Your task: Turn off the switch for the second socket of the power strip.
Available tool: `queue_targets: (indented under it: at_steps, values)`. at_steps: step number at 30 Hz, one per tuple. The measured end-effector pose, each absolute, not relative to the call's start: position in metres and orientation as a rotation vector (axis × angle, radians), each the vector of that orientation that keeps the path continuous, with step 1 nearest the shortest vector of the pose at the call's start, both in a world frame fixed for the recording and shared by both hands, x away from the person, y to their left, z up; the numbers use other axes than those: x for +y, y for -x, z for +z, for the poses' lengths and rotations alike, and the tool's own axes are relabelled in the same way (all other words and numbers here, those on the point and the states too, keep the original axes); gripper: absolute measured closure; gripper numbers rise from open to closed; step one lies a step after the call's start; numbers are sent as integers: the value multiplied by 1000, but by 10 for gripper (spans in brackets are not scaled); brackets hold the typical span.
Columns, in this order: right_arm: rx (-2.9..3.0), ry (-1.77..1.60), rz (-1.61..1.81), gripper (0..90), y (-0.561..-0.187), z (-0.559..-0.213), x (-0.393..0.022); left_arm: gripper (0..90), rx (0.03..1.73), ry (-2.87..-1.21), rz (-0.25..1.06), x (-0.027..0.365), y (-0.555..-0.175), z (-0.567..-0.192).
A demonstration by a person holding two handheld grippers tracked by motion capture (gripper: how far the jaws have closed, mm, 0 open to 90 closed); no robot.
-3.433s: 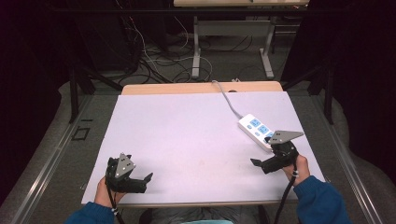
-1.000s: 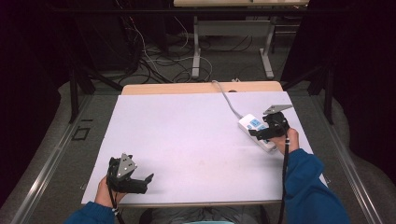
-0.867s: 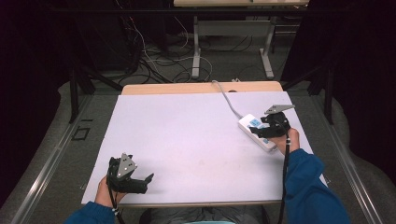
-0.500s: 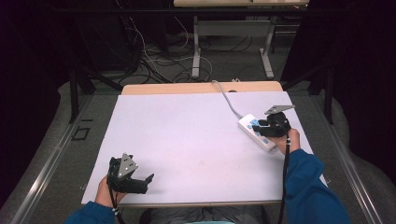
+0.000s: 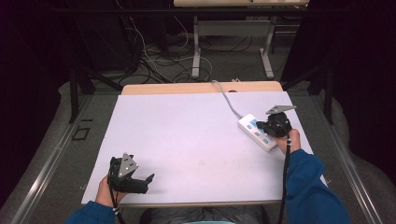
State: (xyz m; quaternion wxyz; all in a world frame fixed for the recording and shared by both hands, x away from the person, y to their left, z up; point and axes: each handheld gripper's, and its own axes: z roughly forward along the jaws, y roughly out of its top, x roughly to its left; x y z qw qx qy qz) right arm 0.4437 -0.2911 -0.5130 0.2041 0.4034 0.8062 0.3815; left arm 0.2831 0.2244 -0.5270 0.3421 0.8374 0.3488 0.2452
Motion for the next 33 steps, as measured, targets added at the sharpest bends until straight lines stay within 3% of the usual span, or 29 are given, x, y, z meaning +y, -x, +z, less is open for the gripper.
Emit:
queue_targets:
  at_steps: [33]
  values:
    - [2333,-1113,912,900,-444,-529,-282,4,892,-2188,636,223,-283,-527]
